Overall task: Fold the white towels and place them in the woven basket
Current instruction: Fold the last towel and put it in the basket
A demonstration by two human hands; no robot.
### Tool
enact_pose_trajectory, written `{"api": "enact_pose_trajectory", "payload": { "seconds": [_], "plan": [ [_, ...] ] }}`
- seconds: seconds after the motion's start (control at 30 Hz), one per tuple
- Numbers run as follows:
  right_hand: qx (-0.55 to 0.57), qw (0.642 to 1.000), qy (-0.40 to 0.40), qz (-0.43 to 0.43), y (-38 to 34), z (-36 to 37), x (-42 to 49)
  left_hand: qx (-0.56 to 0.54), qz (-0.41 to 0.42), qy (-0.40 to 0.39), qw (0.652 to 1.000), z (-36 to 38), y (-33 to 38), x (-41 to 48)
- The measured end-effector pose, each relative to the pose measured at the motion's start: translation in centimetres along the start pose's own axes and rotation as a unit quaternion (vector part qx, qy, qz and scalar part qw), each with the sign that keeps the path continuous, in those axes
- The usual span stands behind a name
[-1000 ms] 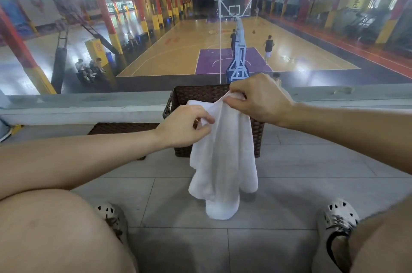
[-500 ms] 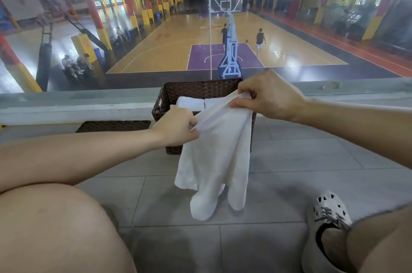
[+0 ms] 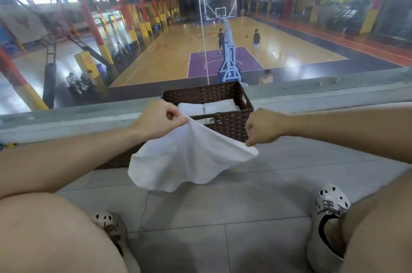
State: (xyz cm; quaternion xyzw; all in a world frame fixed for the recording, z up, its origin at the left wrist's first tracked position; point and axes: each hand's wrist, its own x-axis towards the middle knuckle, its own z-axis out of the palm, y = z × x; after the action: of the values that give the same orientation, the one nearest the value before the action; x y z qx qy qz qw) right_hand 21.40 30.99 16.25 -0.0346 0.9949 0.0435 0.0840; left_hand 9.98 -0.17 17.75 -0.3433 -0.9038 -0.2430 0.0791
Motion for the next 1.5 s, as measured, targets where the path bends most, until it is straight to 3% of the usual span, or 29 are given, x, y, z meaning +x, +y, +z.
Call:
{"api": "enact_pose_trajectory", "payload": {
  "seconds": [0.13,0.37,0.43,0.5,0.6,0.77,0.87,0.97,1.1,1.2,1.37,1.5],
  "plan": [
    [0.136,0.989,0.053,-0.021,-4.9,-1.1,0.1,0.013,0.052,-0.007,0.999,-0.8,2.0,0.1],
    [0.263,0.965,0.005,-0.005,-11.4,-0.2,1.0,-0.007,0.068,0.021,0.997,-1.3,3.0,0.0],
    [0.26,0.965,0.018,0.006,-11.1,0.2,1.7,0.009,0.081,0.013,0.997,-1.7,2.1,-0.1],
    [0.217,0.975,0.054,0.013,-9.5,-0.1,2.2,0.072,0.116,-0.049,0.989,-2.2,0.2,-0.5],
    [0.168,0.977,0.134,0.004,-6.8,-1.3,2.4,0.199,0.18,-0.163,0.949,-1.7,-2.9,-2.1],
    [0.104,0.966,0.227,-0.067,-6.4,-2.6,2.0,0.284,0.229,-0.227,0.903,0.4,-2.6,-3.5],
    [0.108,0.957,0.26,-0.072,-5.9,-3.3,1.2,0.28,0.175,-0.254,0.909,1.1,-2.3,-3.7],
    [0.121,0.949,0.287,-0.053,-4.7,-4.0,0.9,0.195,0.108,-0.27,0.937,1.6,-2.8,-3.8],
    [0.132,0.948,0.287,-0.05,-3.5,-4.6,0.4,0.07,0.007,-0.162,0.984,1.4,-3.2,-3.9],
    [0.148,0.946,0.285,-0.043,-3.1,-4.7,0.5,0.02,-0.028,-0.045,0.998,1.0,-3.8,-3.8],
    [0.131,0.961,0.234,-0.067,-1.7,-4.0,0.6,-0.013,-0.063,0.115,0.991,-0.3,-4.1,-3.2],
    [0.108,0.964,0.22,-0.105,-1.5,-2.6,-0.6,-0.076,-0.074,0.188,0.976,-1.1,-3.8,-3.2]
  ]
}}
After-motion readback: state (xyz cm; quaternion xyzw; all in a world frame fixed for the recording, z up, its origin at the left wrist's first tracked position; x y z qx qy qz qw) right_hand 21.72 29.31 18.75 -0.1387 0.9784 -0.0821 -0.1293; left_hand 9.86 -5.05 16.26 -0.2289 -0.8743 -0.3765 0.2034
